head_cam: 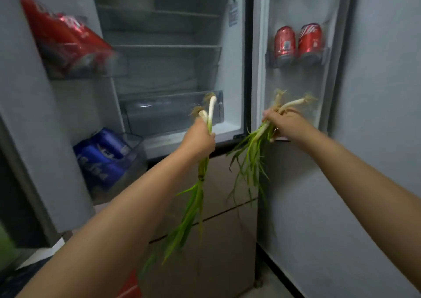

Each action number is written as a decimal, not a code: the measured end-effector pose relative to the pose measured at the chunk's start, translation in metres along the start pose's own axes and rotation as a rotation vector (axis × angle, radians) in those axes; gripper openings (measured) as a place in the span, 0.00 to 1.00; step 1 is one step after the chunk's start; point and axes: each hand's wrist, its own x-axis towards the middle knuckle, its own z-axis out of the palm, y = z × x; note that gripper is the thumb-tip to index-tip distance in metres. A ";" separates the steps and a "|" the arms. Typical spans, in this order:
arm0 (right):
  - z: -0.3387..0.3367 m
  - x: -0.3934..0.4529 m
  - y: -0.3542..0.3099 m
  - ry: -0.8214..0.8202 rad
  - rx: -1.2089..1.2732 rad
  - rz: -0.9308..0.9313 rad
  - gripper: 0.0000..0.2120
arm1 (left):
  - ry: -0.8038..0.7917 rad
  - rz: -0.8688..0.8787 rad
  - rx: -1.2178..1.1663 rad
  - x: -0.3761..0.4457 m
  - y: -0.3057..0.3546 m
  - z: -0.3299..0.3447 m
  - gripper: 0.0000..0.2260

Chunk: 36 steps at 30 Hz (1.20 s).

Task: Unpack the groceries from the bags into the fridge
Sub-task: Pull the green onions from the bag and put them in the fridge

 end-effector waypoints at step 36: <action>0.266 0.604 0.074 -0.515 0.821 0.577 0.15 | 0.101 -0.157 0.764 0.517 -0.098 -0.116 0.24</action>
